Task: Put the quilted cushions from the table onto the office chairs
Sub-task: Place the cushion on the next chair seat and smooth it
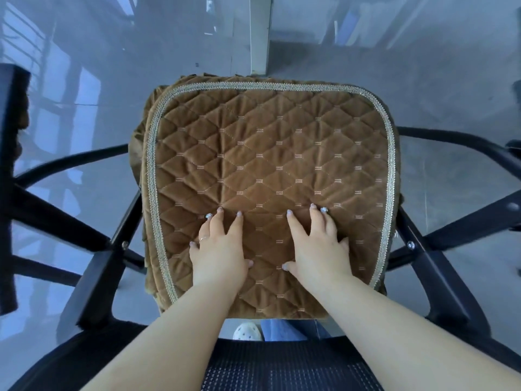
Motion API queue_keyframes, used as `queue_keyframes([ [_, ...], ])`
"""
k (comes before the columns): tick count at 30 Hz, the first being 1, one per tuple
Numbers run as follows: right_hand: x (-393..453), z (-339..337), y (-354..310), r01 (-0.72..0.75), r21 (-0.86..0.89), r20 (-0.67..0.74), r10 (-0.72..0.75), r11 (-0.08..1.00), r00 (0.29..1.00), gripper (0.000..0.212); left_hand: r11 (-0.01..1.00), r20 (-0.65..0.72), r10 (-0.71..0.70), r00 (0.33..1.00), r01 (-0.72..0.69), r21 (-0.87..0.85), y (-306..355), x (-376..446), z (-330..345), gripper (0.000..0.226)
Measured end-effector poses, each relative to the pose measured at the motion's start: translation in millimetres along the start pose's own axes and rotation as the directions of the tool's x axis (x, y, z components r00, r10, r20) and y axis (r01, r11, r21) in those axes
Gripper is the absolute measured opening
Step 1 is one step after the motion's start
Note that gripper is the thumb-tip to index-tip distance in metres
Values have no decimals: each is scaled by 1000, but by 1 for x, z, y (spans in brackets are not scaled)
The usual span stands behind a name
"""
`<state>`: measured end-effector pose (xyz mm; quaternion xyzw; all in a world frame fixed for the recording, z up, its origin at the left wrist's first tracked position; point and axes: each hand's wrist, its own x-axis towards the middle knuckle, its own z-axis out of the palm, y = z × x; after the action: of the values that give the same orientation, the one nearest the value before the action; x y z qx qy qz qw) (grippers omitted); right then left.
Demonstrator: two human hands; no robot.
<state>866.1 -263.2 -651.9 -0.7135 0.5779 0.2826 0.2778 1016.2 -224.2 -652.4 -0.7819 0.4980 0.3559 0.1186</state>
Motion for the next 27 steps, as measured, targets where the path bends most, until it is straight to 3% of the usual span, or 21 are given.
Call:
queue_keyframes([
  [6, -32, -73, 7, -17, 227, -88, 38, 974, 995, 50, 948, -50, 16, 999, -31, -317, 8, -28, -61, 52],
  [12, -132, -150, 21, 25, 426, -235, 84, 904, 968, 38, 822, -159, 80, 984, -156, -548, 44, -119, -137, 36],
  [20, -275, -260, 56, 260, 614, -478, 88, 745, 874, 37, 716, -328, 207, 922, -372, -591, 126, -243, -248, 33],
  [27, -339, -299, 135, 340, 697, -549, 164, 632, 820, 32, 654, -404, 265, 876, -471, -592, 198, -297, -287, 29],
])
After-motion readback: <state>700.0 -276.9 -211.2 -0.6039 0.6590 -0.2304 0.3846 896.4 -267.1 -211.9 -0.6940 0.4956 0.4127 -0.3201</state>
